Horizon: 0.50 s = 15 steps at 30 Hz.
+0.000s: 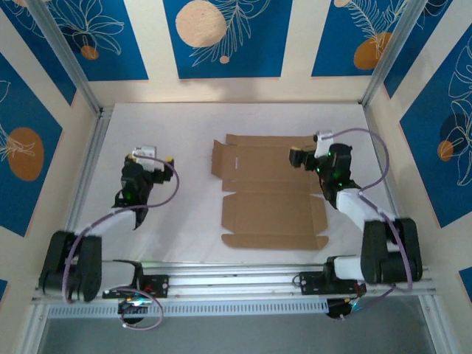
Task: Fold the paper box
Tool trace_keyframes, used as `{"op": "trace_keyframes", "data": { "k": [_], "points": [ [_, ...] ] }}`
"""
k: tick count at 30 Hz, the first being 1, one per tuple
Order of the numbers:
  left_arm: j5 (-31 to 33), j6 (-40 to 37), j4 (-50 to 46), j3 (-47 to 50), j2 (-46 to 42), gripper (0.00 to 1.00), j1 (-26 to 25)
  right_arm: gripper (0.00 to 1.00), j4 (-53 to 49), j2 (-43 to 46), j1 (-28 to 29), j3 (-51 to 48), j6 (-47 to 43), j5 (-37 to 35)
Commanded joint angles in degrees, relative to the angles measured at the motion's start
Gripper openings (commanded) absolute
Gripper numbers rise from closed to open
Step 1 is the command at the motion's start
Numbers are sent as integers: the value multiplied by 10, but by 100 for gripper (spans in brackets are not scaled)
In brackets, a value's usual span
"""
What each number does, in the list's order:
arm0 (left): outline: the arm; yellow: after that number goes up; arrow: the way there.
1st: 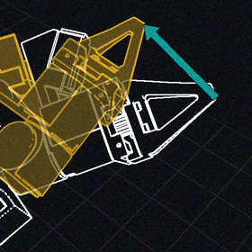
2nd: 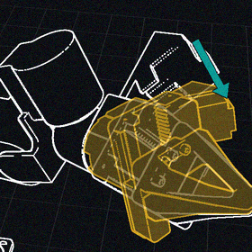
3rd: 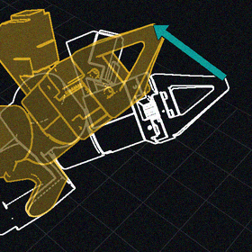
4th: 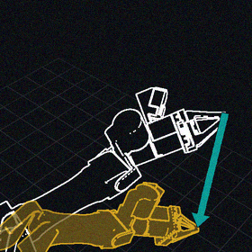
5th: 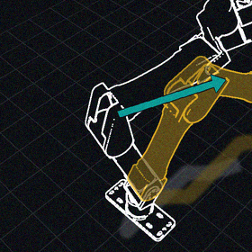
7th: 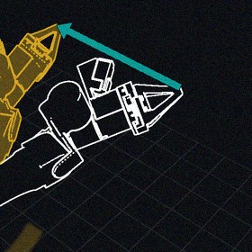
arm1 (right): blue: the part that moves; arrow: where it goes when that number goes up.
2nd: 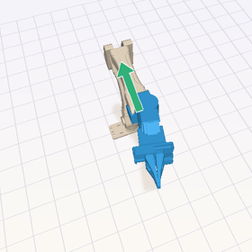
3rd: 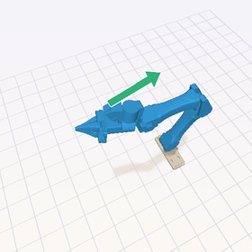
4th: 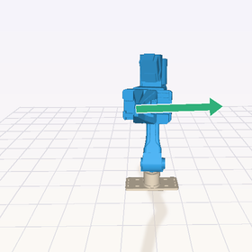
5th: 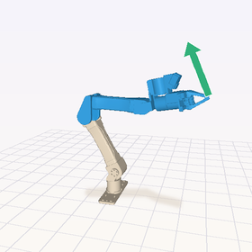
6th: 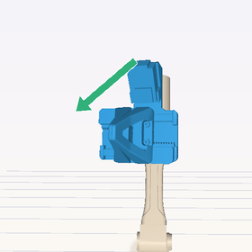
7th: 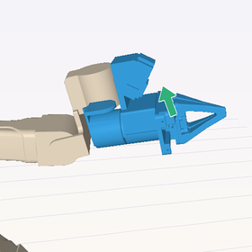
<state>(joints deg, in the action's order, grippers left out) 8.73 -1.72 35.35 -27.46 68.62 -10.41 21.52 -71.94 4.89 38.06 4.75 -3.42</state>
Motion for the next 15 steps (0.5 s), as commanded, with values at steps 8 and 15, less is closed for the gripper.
{"op": "trace_keyframes", "data": {
  "k": [8, 15],
  "points": [
    [22, 158, -434, -328, -69, 100, -133, 99, -419, 140, 136, 293, 210, -76],
    [-115, 276, -403, -355, 67, 100, -101, 94, -513, 45, 51, 328, 283, 67]
  ]
}}
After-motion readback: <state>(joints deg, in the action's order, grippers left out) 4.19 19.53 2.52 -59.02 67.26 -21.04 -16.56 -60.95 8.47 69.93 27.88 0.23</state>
